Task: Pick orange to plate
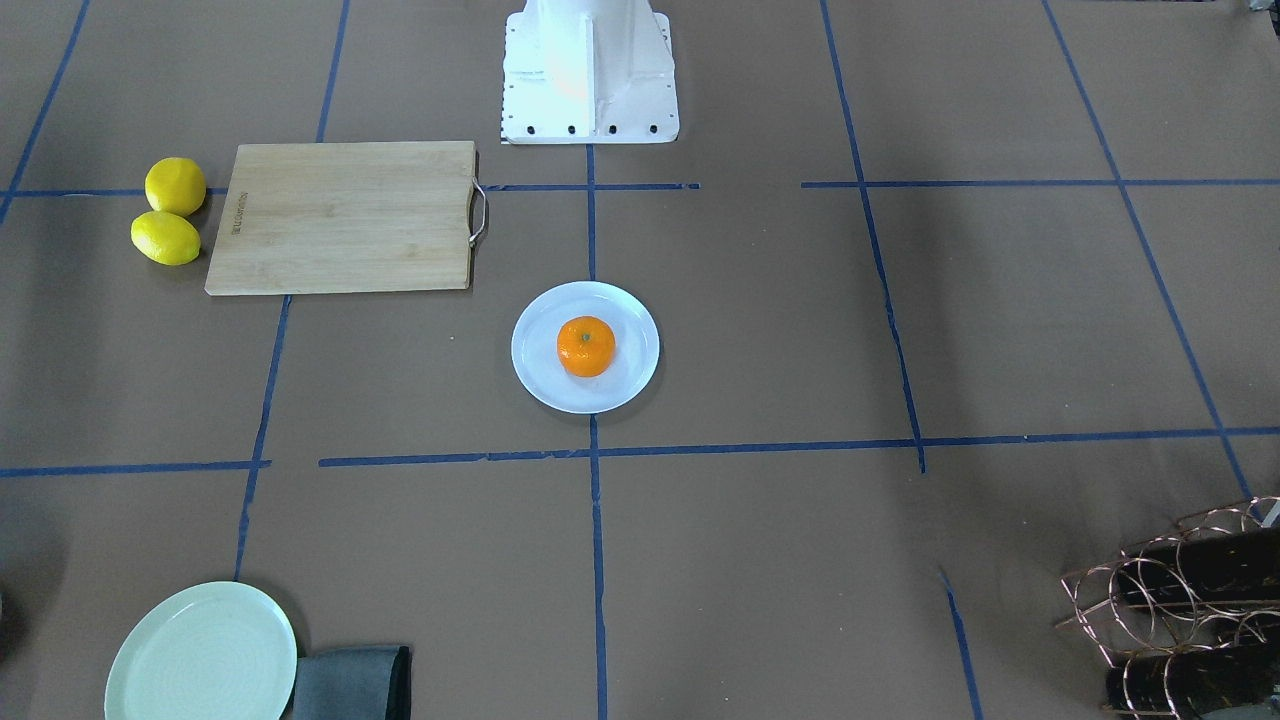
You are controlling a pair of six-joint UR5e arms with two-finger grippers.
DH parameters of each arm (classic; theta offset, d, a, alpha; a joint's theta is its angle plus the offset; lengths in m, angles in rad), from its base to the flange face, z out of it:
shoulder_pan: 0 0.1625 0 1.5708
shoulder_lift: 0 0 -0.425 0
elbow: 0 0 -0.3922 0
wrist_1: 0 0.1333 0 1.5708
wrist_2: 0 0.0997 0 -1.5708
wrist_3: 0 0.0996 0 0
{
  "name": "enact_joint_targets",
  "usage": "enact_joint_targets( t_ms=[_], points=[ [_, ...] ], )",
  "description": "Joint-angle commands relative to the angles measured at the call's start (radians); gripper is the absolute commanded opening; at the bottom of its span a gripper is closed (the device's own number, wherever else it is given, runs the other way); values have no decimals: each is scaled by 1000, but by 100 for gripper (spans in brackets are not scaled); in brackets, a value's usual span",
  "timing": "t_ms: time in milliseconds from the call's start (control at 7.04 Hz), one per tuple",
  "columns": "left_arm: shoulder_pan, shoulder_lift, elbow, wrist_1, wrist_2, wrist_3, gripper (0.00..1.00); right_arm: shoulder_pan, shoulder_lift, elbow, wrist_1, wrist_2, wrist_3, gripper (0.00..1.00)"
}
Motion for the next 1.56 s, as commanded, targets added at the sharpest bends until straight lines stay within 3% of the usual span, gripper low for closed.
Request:
enact_joint_targets(
  t_ms=[0,994,1420],
  points=[
    [-1,-2,0,-4,55,-5,100,-2,-4,-1,-2,3,0,100],
    [1,-20,0,-8,52,-2,100,0,-10,6,0,8,3,100],
    [-1,-22,-5,-5,50,-2,100,0,-10,-1,-9,57,14,100]
  ],
)
